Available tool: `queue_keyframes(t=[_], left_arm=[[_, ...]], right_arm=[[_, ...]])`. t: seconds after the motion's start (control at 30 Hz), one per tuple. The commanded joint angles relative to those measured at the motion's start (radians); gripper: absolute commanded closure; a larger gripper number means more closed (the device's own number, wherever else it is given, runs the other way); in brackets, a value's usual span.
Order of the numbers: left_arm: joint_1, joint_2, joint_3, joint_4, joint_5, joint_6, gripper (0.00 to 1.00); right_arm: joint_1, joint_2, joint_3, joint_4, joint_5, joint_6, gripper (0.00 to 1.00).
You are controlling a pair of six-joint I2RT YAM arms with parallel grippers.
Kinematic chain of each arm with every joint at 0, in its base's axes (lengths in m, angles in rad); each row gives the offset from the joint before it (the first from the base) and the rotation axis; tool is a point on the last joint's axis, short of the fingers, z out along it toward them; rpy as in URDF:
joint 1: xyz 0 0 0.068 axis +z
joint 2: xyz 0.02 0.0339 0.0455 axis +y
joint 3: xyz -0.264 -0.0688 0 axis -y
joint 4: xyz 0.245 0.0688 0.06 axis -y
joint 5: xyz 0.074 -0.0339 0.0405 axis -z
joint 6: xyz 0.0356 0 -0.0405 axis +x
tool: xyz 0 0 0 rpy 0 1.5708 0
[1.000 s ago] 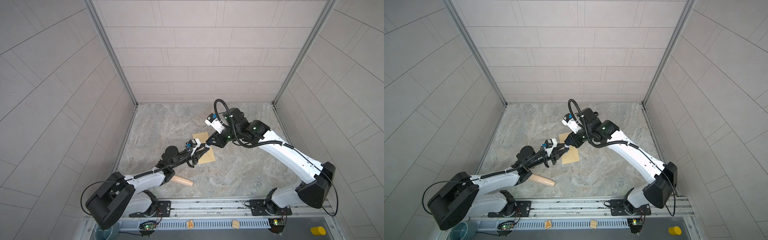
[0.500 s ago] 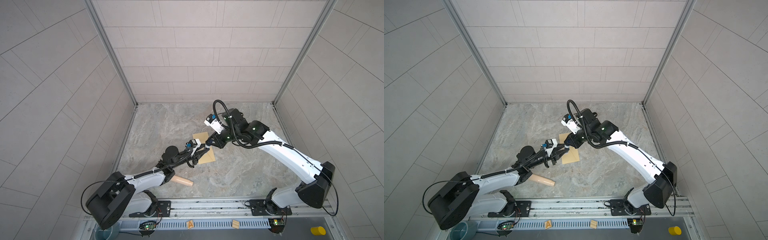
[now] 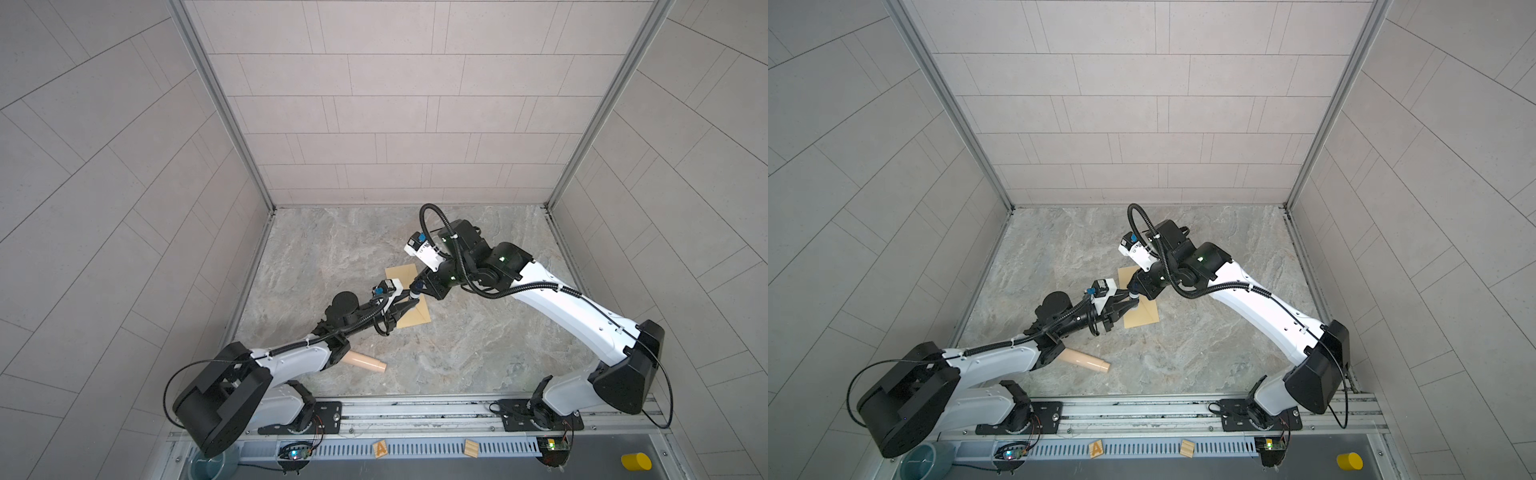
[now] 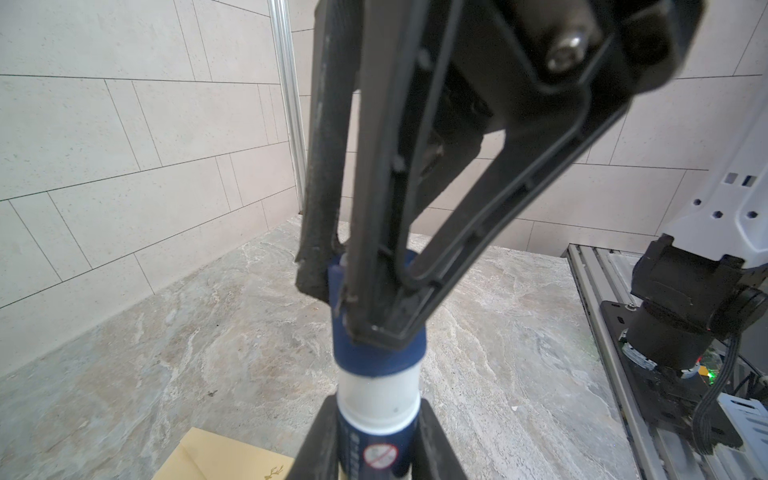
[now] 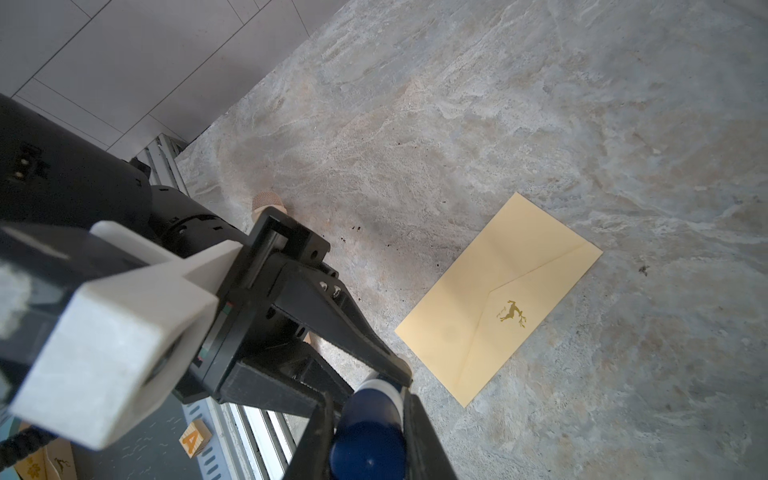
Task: Place the letter into the envelope and seal it
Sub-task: 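Press the blue cap down onto the glue stick top with the right gripper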
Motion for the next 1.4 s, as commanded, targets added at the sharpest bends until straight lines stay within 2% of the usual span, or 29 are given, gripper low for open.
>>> queue_keyframes(t=[0.0, 0.73, 1.03, 1.37], left_arm=[[-0.009, -0.001, 0.019, 0.107, 0.011, -0.003, 1.00], [-0.008, 0.005, 0.019, 0.126, 0.003, -0.009, 1.00], [-0.007, -0.013, 0.017, 0.122, -0.039, -0.007, 1.00], [-0.007, -0.027, 0.016, 0.123, -0.063, -0.004, 1.00]], right_arm=[[0.034, 0.022, 0.008, -0.052, -0.031, -0.033, 0.79], [0.056, 0.047, -0.003, -0.097, 0.060, -0.076, 0.79], [0.059, 0.045, -0.052, -0.048, 0.066, 0.024, 0.79], [0.069, 0.038, -0.126, 0.004, 0.075, 0.050, 0.79]])
